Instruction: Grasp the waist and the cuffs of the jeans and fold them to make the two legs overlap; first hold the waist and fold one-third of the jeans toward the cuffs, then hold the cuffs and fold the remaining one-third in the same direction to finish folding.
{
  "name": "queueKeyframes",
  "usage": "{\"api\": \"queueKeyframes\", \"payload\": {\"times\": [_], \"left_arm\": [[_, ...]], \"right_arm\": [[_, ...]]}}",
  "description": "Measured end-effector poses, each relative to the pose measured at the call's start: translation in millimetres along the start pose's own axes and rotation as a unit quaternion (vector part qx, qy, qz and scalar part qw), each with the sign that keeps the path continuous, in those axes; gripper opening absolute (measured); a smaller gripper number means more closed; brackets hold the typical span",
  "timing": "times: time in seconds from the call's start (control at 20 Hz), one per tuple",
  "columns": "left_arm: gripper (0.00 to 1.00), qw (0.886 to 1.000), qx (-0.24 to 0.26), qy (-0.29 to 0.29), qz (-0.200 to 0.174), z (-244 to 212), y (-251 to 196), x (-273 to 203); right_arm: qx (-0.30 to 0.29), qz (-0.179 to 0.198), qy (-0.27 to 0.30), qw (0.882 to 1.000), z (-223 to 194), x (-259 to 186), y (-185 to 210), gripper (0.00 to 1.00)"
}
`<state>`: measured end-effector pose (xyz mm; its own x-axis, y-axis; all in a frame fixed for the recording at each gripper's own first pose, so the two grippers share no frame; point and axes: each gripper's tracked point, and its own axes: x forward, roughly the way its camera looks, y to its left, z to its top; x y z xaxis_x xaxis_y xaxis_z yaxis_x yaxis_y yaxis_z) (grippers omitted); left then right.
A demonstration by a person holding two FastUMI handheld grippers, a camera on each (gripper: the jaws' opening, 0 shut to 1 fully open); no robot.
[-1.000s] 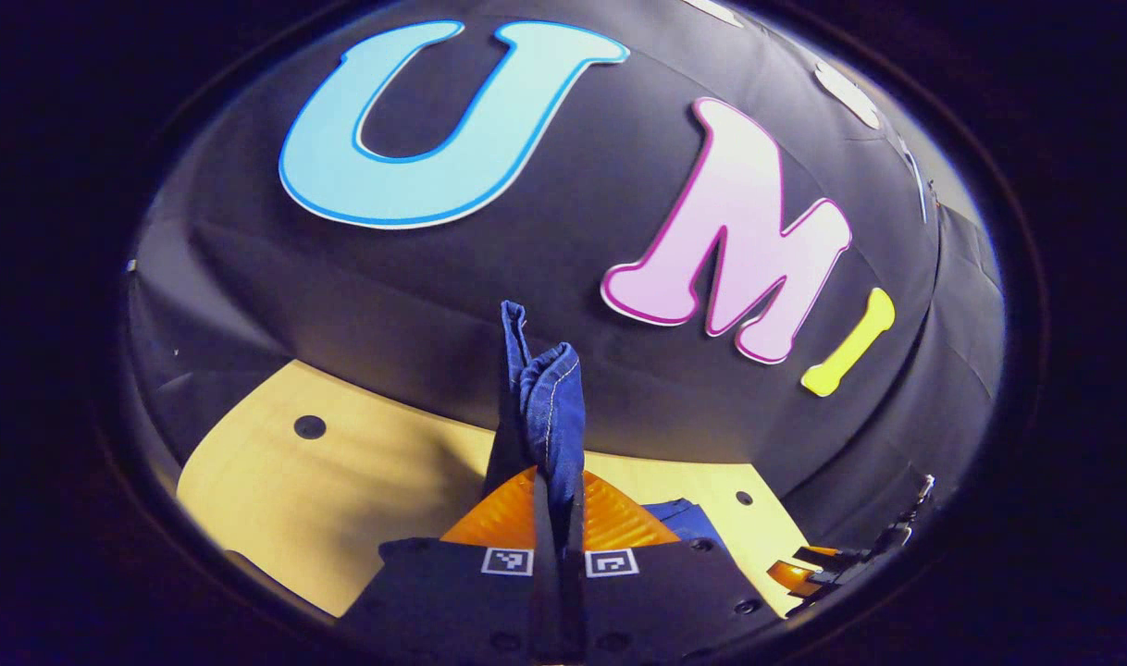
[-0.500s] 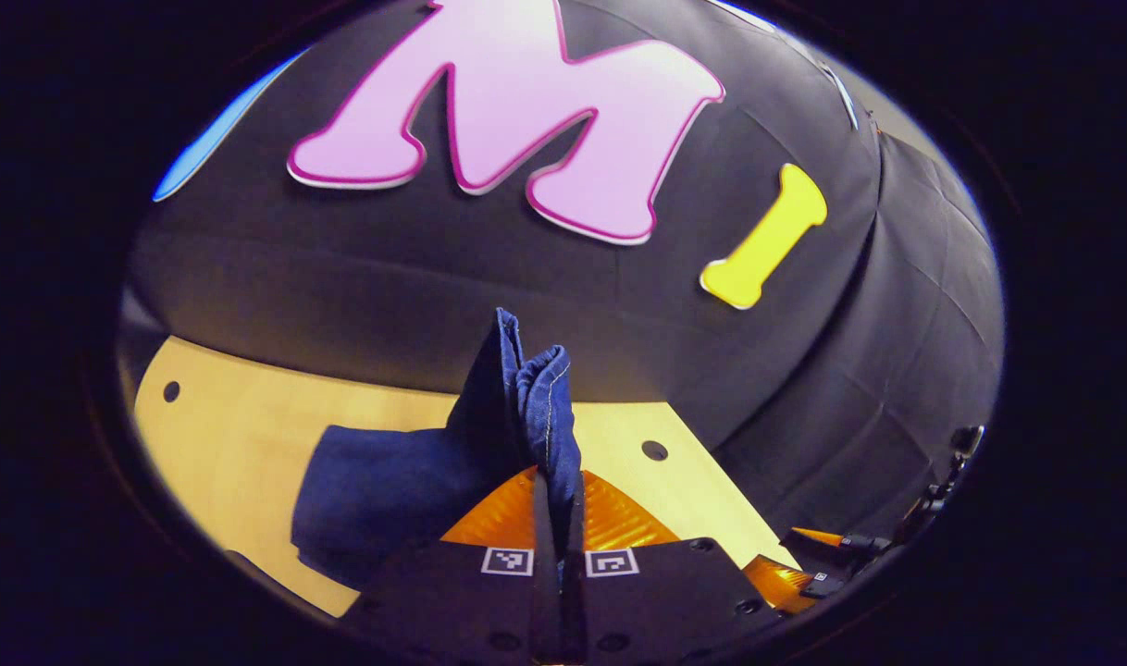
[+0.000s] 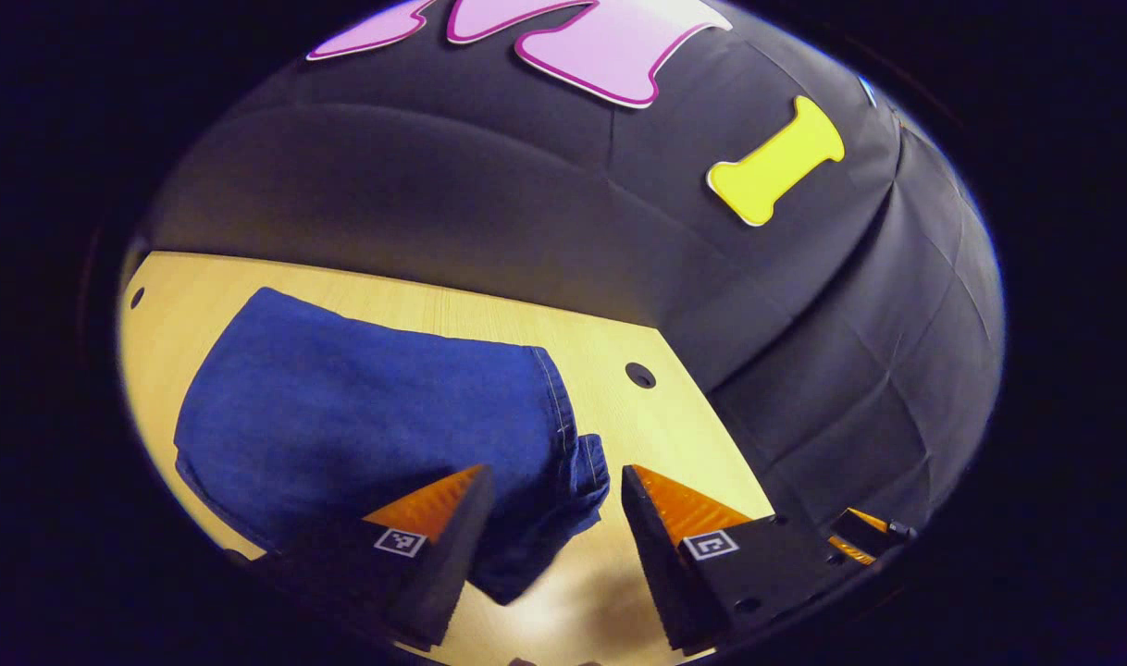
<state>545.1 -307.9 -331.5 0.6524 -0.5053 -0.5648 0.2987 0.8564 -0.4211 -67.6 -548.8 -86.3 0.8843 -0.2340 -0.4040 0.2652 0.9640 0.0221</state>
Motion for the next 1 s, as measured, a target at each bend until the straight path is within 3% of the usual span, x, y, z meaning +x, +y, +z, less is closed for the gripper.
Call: {"api": "queueKeyframes", "payload": {"times": [0.2, 0.25, 0.3, 0.45, 0.6, 1.0], "left_arm": [[0.87, 0.998, 0.001, -0.052, 0.021, 16.4, 15.0, -63.0], [0.94, 0.998, 0.004, -0.064, 0.025, 21.8, 17.1, -82.4], [0.88, 0.996, 0.010, -0.079, 0.030, 27.3, 18.8, -103.2], [0.88, 0.991, 0.046, -0.114, 0.055, 41.1, 23.8, -171.8], [0.96, 0.980, 0.084, -0.154, 0.092, 56.2, 28.1, -247.5], [0.97, 0.939, 0.123, -0.270, 0.172, 70.6, 35.7, -458.6]], "right_arm": [[-0.004, 0.003, -0.015, 1.000, 16.8, -29.9, 3.2, 0.98], [-0.007, 0.004, -0.018, 1.000, 22.6, -37.5, 7.3, 0.98], [-0.007, 0.007, -0.024, 1.000, 30.0, -46.5, 11.0, 0.98], [-0.003, 0.020, -0.046, 0.999, 59.2, -78.4, 32.1, 0.98], [-0.008, 0.037, -0.071, 0.997, 91.3, -117.6, 58.0, 0.98], [-0.029, 0.090, -0.138, 0.986, 147.9, -237.0, 135.5, 0.98]]}}
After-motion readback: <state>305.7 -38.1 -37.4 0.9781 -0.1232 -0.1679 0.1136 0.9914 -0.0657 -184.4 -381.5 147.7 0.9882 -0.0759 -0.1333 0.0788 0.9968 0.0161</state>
